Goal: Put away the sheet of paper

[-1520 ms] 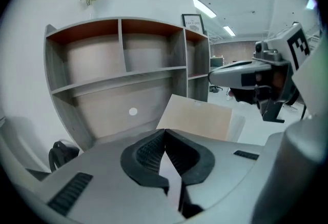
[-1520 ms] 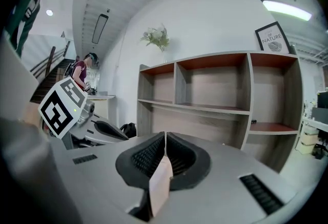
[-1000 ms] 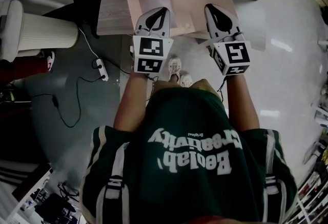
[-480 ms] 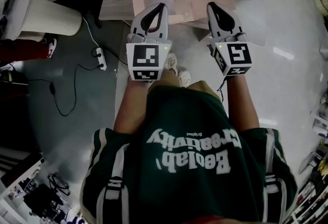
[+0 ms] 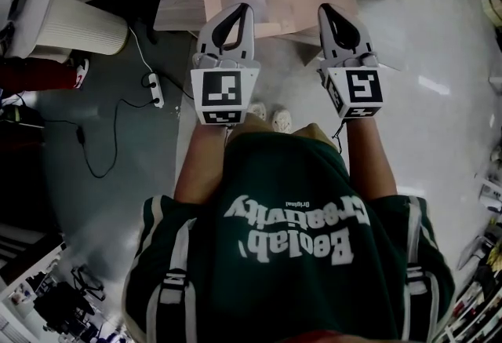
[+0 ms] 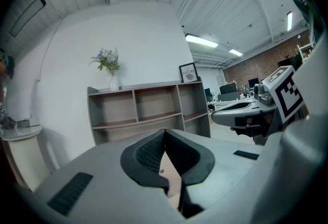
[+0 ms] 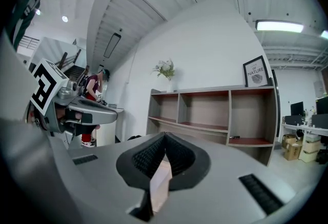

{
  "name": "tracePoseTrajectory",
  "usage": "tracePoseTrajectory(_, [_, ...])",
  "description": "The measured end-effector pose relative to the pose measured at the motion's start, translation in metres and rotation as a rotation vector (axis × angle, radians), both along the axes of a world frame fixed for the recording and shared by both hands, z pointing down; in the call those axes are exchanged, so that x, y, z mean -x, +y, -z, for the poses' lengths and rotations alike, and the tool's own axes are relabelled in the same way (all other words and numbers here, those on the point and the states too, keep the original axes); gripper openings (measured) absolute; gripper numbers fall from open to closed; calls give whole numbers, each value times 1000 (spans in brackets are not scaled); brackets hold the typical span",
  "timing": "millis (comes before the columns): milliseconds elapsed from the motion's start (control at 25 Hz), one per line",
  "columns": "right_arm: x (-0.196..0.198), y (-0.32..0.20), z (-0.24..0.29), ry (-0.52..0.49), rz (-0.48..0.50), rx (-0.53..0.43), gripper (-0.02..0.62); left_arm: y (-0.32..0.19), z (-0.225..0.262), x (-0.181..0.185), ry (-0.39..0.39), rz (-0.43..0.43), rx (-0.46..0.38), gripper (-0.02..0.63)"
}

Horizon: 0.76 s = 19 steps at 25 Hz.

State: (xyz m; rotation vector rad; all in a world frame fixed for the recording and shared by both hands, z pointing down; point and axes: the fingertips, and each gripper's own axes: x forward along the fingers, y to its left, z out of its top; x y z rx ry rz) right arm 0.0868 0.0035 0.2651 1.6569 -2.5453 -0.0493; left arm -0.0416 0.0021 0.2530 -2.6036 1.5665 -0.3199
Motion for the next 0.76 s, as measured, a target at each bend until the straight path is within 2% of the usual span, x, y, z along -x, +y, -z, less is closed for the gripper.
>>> tracePoseTrajectory(760, [-10,-4,4,11,11,-5,34,-7,1,-4,5,24,-11,18])
